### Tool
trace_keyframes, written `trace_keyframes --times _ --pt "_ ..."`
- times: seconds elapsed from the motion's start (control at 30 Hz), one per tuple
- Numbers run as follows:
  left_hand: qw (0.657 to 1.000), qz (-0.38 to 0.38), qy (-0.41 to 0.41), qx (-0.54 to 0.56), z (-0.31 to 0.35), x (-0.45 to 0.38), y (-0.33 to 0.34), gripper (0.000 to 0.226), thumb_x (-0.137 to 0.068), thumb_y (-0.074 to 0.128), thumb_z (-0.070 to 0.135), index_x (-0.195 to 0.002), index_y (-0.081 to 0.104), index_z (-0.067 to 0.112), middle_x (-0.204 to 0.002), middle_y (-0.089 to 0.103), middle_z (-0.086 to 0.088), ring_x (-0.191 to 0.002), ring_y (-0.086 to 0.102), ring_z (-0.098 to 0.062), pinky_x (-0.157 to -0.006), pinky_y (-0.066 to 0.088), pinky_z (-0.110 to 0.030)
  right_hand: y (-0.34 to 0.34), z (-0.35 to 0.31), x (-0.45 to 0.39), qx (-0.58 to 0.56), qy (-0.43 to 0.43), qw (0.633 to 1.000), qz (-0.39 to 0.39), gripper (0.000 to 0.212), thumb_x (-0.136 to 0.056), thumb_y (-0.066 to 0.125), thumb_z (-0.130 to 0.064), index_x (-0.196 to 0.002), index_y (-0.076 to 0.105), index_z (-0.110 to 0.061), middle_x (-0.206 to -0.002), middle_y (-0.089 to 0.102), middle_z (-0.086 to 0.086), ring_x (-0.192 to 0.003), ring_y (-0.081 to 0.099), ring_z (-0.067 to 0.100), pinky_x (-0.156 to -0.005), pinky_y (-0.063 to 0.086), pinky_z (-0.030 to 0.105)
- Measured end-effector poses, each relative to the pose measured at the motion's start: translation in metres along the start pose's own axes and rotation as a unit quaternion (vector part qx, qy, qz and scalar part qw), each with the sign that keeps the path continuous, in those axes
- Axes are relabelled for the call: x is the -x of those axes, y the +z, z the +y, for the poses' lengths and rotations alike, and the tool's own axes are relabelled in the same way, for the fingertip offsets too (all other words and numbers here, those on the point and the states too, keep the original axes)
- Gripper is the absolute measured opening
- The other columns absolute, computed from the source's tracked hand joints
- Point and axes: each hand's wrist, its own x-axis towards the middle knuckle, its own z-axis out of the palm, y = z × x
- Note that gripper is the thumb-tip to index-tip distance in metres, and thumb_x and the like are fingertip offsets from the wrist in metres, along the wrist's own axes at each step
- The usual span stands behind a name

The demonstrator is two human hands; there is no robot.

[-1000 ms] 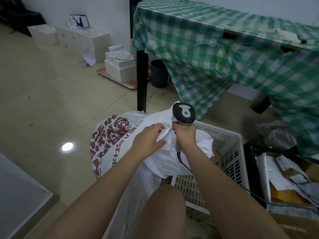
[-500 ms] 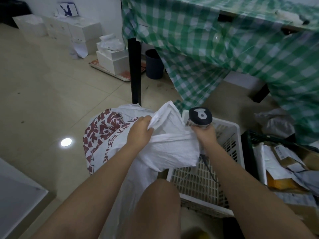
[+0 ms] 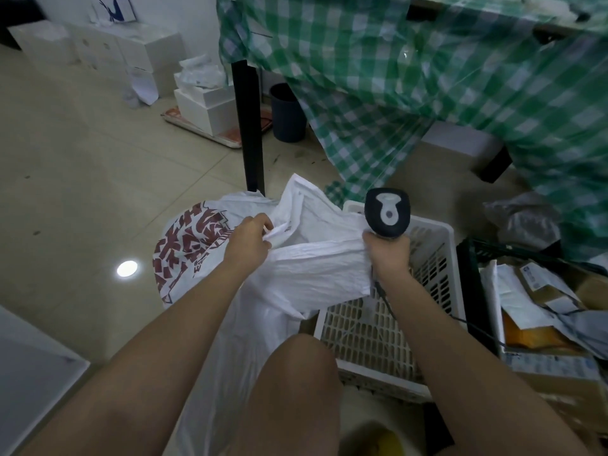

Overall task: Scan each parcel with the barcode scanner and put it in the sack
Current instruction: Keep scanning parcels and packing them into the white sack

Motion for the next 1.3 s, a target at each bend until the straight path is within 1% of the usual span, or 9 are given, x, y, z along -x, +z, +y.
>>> trace_keyframes --times 0.1,0.27,0.33,0.57,0.8,0.93,1.03,1.17,1.3 --pt "1.000 -0.014 -0.016 0.010 0.005 -0.003 -0.009 0.033 -0.080 0.073 0.008 -0.110 0.059 0.008 -0.109 0.056 -0.012 -0.090 0.058 -0.029 -0.074 0.045 -0.033 -0.009 -0.016 0.008 0.012 -0.037 0.999 -0.013 0.018 -0.078 0.060 0.009 -0.088 0.059 -0.006 -0.074 0.057 -0.001 -0.074 0.052 0.012 -0.069 0.044 0.026" --pt "0.999 -0.004 -0.028 0.042 0.018 -0.001 -0.037 0.040 -0.079 0.077 0.023 -0.113 0.061 0.009 -0.108 0.062 -0.009 -0.093 0.061 -0.028 -0.076 0.049 -0.037 -0.014 -0.057 0.027 -0.048 -0.079 0.996 0.004 0.025 -0.078 0.061 0.010 -0.097 0.058 -0.008 -0.091 0.060 0.006 -0.089 0.055 0.017 -0.078 0.046 0.026" --pt "0.998 0.009 -0.020 0.054 0.026 0.001 -0.053 0.037 -0.080 0.074 0.019 -0.113 0.061 0.009 -0.108 0.062 -0.010 -0.094 0.061 -0.029 -0.075 0.046 -0.035 -0.013 -0.085 0.031 -0.083 -0.098 0.992 0.002 0.028 -0.079 0.059 0.011 -0.105 0.060 -0.001 -0.093 0.061 0.007 -0.084 0.055 0.015 -0.070 0.047 0.018" --pt "0.989 0.105 0.025 0.097 0.058 0.003 -0.128 0.013 -0.080 0.070 0.003 -0.082 0.059 -0.002 -0.084 0.062 -0.016 -0.082 0.060 -0.028 -0.061 0.036 -0.031 -0.009 -0.190 0.055 -0.155 -0.180 0.971 0.012 0.025 -0.081 0.056 0.012 -0.096 0.053 -0.007 -0.073 0.050 -0.006 -0.062 0.044 0.001 -0.053 0.039 0.004" --pt "0.999 0.042 -0.023 0.009 0.029 0.019 -0.112 0.024 -0.077 0.064 0.001 -0.101 0.061 0.003 -0.101 0.064 -0.014 -0.095 0.060 -0.035 -0.073 0.047 -0.037 -0.030 -0.164 0.062 -0.084 -0.117 0.990 -0.001 0.019 -0.081 0.060 0.008 -0.088 0.054 -0.009 -0.070 0.050 -0.001 -0.079 0.046 0.016 -0.045 0.035 0.009" --pt "0.993 -0.099 -0.036 0.056 0.023 0.032 -0.099 0.068 -0.076 0.080 0.023 -0.136 0.049 0.011 -0.132 0.054 -0.007 -0.118 0.052 -0.027 -0.093 0.043 -0.035 -0.042 -0.150 0.068 -0.094 -0.094 0.991 0.007 0.018 -0.082 0.067 0.003 -0.091 0.058 -0.009 -0.078 0.056 0.000 -0.084 0.051 0.013 -0.054 0.039 0.011" --pt "0.986 -0.141 -0.014 0.088 0.032 0.037 -0.095 0.069 -0.079 0.078 0.034 -0.138 0.048 0.013 -0.134 0.054 -0.006 -0.119 0.051 -0.024 -0.095 0.041 -0.032 -0.048 -0.145 0.069 -0.087 -0.090 0.992 0.011 0.016 -0.082 0.069 0.001 -0.091 0.060 -0.009 -0.081 0.058 0.001 -0.084 0.053 0.013 -0.057 0.042 0.014" --pt "0.985 -0.086 -0.018 0.150 0.047 0.034 -0.102 0.051 -0.082 0.074 0.032 -0.126 0.056 0.012 -0.113 0.059 -0.001 -0.099 0.053 -0.018 -0.080 0.040 -0.028 -0.053 -0.143 0.070 -0.091 -0.078 0.993 0.021 0.018 -0.082 0.069 -0.001 -0.089 0.058 -0.013 -0.088 0.059 0.003 -0.085 0.053 0.014 -0.077 0.044 0.028" --pt "0.983 0.012 -0.028 0.180 0.055 0.026 -0.118 0.024 -0.091 0.063 0.034 -0.099 0.063 0.011 -0.092 0.061 -0.004 -0.083 0.055 -0.019 -0.063 0.037 -0.028 -0.060 -0.142 0.070 -0.097 -0.081 0.991 0.035 0.021 -0.082 0.070 0.000 -0.096 0.058 -0.011 -0.095 0.060 0.005 -0.093 0.055 0.016 -0.081 0.043 0.027"
